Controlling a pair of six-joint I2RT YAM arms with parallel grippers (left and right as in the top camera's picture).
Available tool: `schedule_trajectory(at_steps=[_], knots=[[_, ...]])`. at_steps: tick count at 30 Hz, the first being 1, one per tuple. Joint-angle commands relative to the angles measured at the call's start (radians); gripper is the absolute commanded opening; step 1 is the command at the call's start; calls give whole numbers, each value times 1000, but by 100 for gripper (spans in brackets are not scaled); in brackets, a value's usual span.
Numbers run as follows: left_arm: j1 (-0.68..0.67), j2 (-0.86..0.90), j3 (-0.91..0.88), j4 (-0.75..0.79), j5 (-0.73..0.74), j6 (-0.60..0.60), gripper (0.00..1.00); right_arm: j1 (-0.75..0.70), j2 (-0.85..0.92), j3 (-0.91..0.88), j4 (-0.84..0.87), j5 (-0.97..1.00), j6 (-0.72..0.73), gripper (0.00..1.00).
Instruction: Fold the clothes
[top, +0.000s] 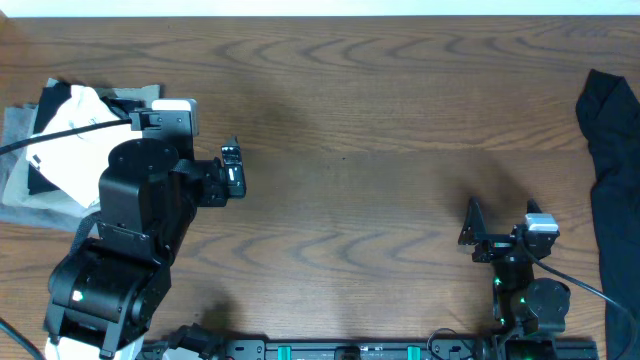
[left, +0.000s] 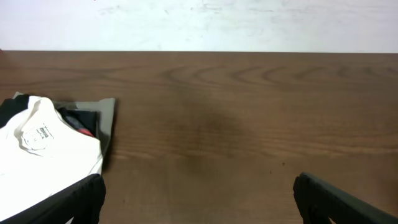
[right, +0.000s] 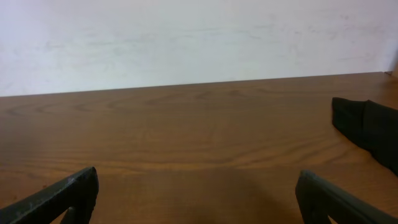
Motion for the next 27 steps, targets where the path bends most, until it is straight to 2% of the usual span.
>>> schedule_trajectory(at_steps=[1,9,11,13,15,18,22,27], knots=[[-4,2,7,0,-15,-5,98,-4,-7,-4,-3,-7,-14,99],[-4,2,7,-45,-13,-5,98,-4,-7,-4,-3,-7,-14,99],[-4,4,7,-47,28,-9,98,-4,-7,-4,-3,-7,-14,99],[-4,5,-8,-48,78,-45,98,-4,-7,-4,-3,-7,-14,99],[-2,0,-41,-48,82,-130,98,-4,-7,-4,-3,-7,-14,99],[3,-27,-125,-30,68,-156,98,-4,-7,-4,-3,-7,-14,99],[27,-101,-296,90,68,-155,98,-4,-7,-4,-3,-7,-14,99],[61,-251,-565,314,68,-143,98,-4,-6,-4,-3,-7,-14,99]])
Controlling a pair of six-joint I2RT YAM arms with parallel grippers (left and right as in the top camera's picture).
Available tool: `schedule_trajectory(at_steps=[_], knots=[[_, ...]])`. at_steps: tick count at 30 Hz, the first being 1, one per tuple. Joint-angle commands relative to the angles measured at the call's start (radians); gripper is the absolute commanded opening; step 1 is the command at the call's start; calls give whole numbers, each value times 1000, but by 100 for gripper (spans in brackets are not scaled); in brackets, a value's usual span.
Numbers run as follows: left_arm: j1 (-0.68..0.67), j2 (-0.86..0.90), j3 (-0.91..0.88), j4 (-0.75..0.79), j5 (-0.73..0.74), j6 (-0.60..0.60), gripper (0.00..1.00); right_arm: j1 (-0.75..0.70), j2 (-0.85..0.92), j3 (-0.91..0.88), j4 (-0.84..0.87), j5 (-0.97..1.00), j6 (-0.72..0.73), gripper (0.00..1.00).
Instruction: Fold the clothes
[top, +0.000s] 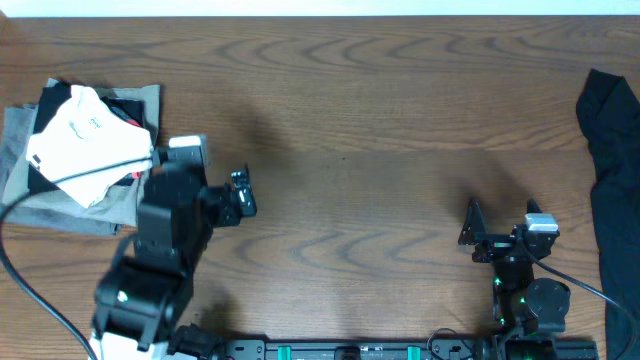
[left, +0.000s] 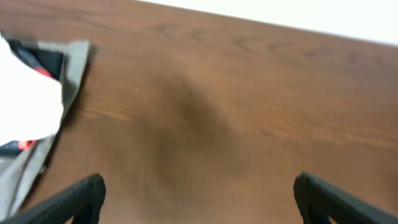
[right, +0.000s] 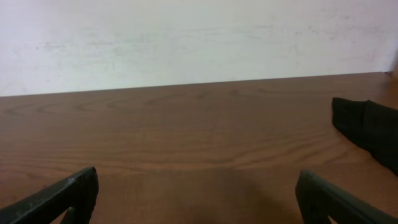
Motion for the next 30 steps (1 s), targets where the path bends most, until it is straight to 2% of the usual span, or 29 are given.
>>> schedule_trajectory(at_steps=[1,7,12,18,25,30], knots=[[27,-110,-151,90,6,-5,98,-4,-6,-4,-3,-6,-14,99],[84,-301,-419,296,6,-5,98,-4,-6,-4,-3,-6,-14,99],[153,-472,-565,344,6,-5,98,-4,-6,-4,-3,-6,-14,99],[180,-605,-672,376,6,1,98,-4,-6,-4,-3,-6,-14,99],[207,-688,-796,529,6,2,98,-4,-6,-4,-3,-6,-14,99],[235,-737,-837,540,6,2,98,-4,-6,-4,-3,-6,-14,99]])
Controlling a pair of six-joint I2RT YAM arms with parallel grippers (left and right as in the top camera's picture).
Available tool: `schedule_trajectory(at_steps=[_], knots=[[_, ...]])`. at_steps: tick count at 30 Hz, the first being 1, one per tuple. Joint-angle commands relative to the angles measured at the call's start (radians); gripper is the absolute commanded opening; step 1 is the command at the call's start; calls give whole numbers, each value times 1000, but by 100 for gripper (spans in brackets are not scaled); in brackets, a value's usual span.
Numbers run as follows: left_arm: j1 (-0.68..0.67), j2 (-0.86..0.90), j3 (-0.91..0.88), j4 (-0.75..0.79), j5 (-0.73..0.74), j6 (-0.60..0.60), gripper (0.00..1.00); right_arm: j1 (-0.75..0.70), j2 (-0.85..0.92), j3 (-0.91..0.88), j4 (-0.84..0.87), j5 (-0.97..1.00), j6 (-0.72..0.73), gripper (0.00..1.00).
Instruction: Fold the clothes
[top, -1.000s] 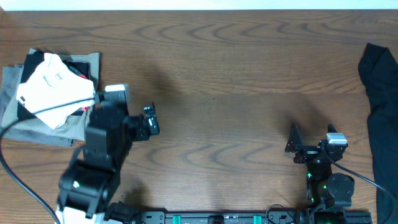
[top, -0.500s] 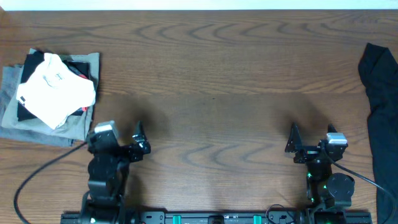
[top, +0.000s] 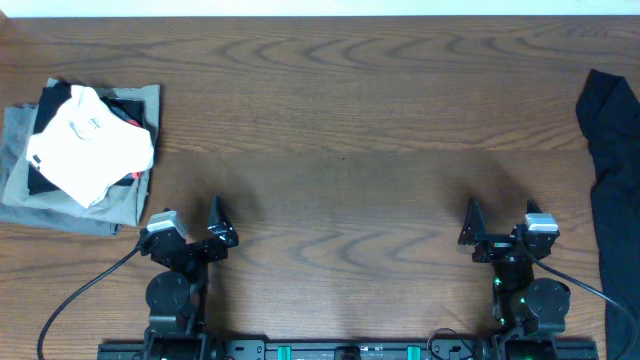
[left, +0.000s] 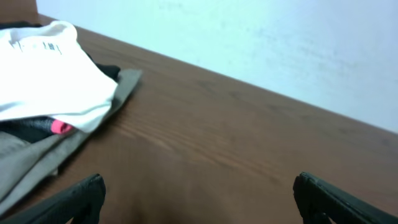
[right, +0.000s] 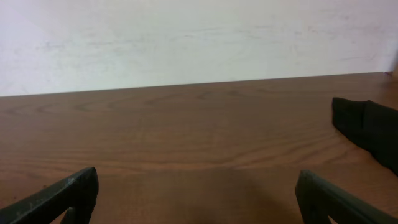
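Observation:
A stack of folded clothes (top: 80, 155) lies at the table's left edge, a white shirt (left: 46, 81) on top of black and grey pieces. An unfolded black garment (top: 610, 150) hangs over the right edge and shows as a dark corner (right: 367, 127) in the right wrist view. My left gripper (top: 190, 245) sits low at the front left, open and empty, its fingertips (left: 71, 199) wide apart. My right gripper (top: 505, 240) rests at the front right, open too, holding nothing.
The brown wooden table (top: 340, 150) runs between the stack and the black garment. A white wall (right: 186, 37) stands behind its far edge. Cables trail from both arm bases along the front rail.
My left arm has drawn back from beside the stack to its base at the front left, gripper still open. The right arm and both sets of clothes have not moved.
My left arm first reached over the folded stack at the left, gripper open. Then it stood just right of the stack, clear of it. Now it is folded down at the front edge. The right arm stayed at rest throughout.

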Motion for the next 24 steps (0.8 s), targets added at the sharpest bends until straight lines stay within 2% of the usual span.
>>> schedule_trajectory(at_steps=[1,8,24], knots=[[22,-43,-21,-30,3,2,98,-4,-6,-4,-2,-6,-14,99],[64,-64,-21,-48,25,48,98,-4,-6,-4,-2,-6,-14,99],[63,-60,-21,-49,36,47,98,-4,-6,-4,-2,-6,-14,99]])
